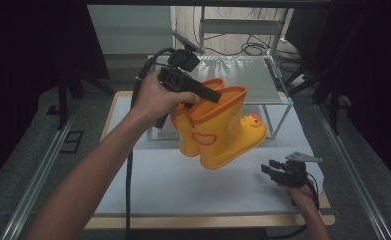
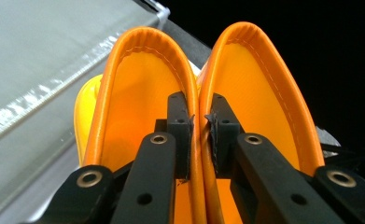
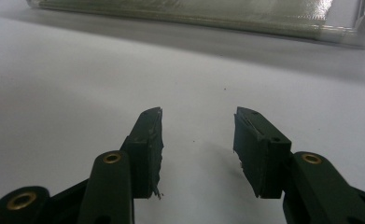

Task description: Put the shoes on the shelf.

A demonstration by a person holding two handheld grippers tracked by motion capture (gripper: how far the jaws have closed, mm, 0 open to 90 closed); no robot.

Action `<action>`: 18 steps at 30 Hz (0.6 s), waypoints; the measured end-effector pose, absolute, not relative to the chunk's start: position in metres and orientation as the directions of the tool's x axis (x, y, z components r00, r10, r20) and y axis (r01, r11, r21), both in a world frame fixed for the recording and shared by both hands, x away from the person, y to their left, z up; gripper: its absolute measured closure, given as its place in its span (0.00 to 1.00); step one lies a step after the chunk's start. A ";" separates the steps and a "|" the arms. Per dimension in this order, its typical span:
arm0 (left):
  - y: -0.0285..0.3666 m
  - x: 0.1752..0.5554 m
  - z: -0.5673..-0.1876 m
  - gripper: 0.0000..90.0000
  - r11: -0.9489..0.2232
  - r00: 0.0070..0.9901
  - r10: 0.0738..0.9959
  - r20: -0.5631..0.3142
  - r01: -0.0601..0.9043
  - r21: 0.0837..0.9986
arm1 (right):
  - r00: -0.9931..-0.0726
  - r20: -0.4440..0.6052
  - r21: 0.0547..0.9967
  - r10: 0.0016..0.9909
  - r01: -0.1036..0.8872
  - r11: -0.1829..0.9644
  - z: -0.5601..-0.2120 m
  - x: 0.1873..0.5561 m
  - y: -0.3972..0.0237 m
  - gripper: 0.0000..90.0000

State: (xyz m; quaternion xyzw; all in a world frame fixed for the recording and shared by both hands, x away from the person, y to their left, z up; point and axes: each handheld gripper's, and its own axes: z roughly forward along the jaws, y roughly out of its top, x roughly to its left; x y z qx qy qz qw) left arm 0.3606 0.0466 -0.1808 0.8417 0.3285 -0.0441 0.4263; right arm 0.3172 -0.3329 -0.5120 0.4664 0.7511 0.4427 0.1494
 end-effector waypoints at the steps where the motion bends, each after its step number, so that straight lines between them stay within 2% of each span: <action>1: 0.047 0.362 -0.178 0.91 -0.416 0.779 0.520 -0.351 0.590 0.692 | -0.520 0.188 0.805 0.833 0.568 0.173 -0.512 0.317 -0.333 0.58; 18: 0.054 0.425 -0.142 0.91 -0.266 0.648 0.676 -0.350 0.658 0.705 | -0.504 0.200 0.807 0.840 0.571 0.150 -0.512 0.317 -0.339 0.58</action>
